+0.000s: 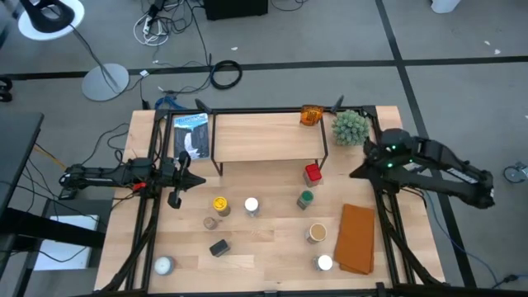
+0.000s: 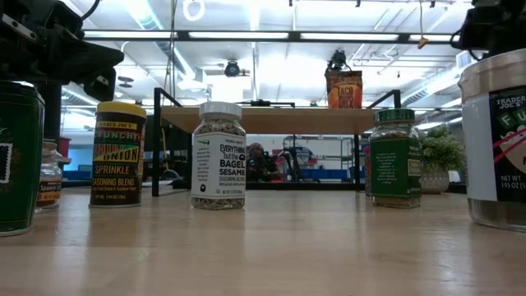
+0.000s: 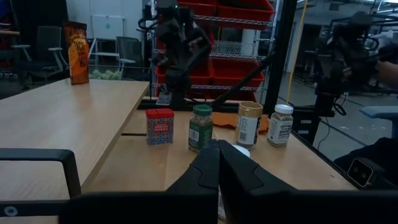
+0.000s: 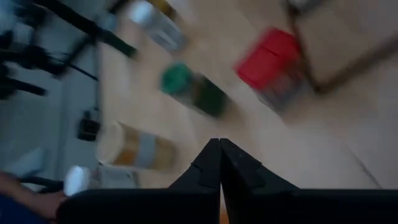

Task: Shelf spices
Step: Put the green seasoning bottle on the shelf

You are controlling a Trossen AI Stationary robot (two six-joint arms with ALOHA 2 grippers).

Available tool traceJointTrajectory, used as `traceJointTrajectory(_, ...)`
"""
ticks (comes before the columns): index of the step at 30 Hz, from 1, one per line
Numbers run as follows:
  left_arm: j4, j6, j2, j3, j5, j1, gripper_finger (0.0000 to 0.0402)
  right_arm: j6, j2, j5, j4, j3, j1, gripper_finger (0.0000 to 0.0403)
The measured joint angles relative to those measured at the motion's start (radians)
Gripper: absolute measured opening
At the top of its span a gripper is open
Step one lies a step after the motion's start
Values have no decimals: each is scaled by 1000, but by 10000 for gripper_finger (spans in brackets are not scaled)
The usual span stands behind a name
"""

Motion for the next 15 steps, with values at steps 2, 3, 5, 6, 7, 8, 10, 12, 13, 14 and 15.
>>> traceJointTrajectory(2,0,0,0,0,0,0,7,39,-8,-13,146,-50,37,5)
traceJointTrajectory(3,0,0,0,0,0,0,7,59,-7,-16,212,-71,60,6)
traceJointTrajectory(5,0,0,0,0,0,0,7,90,0,-13,335,-103,111,4)
traceJointTrajectory(6,0,0,0,0,0,0,7,98,6,-4,390,-117,140,3)
traceJointTrajectory(7,0,0,0,0,0,0,7,101,16,11,438,-128,170,2)
traceJointTrajectory(8,0,0,0,0,0,0,7,102,30,35,471,-137,200,2)
traceJointTrajectory(10,0,0,0,0,0,0,7,113,68,97,516,-145,265,2)
traceJointTrajectory(12,0,0,0,0,0,0,7,115,115,164,550,-147,334,2)
traceJointTrajectory(13,0,0,0,0,0,0,7,113,143,194,573,-147,368,1)
traceJointTrajectory(14,0,0,0,0,0,0,7,110,173,225,599,-147,402,1)
traceJointTrajectory(15,0,0,0,0,0,0,7,104,204,256,629,-147,437,2)
